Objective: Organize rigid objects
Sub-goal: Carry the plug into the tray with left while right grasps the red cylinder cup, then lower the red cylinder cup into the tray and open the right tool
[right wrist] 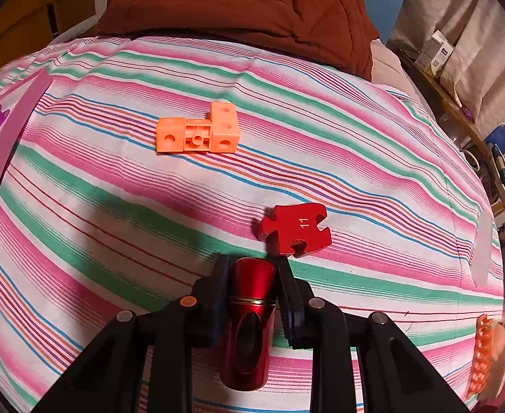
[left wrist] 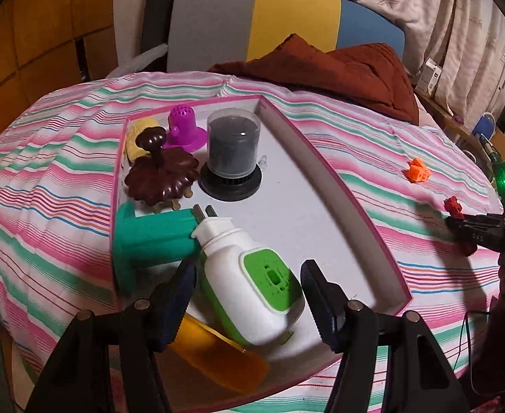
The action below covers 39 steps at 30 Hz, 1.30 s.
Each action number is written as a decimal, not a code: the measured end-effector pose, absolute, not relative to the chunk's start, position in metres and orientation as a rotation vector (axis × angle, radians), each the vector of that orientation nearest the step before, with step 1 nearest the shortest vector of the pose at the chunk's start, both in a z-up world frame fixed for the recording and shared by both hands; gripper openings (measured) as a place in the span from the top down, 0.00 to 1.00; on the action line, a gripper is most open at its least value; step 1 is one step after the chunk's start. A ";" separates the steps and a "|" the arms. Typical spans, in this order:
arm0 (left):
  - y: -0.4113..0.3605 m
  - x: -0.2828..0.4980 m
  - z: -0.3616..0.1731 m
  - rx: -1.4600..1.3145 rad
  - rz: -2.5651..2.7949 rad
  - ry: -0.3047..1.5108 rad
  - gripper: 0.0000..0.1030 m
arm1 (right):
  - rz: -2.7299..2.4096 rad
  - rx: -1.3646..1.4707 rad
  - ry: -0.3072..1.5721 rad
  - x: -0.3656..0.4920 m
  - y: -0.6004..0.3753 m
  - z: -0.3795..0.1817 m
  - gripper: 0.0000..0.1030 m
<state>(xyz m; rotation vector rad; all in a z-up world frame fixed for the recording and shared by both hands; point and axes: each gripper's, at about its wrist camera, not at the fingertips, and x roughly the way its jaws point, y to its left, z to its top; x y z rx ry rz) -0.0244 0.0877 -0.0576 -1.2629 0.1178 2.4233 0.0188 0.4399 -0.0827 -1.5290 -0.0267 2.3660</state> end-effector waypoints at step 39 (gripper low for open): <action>0.047 -0.003 -0.019 -1.168 2.501 0.031 0.38 | 2.570 -1.567 0.015 0.017 0.404 -0.078 0.74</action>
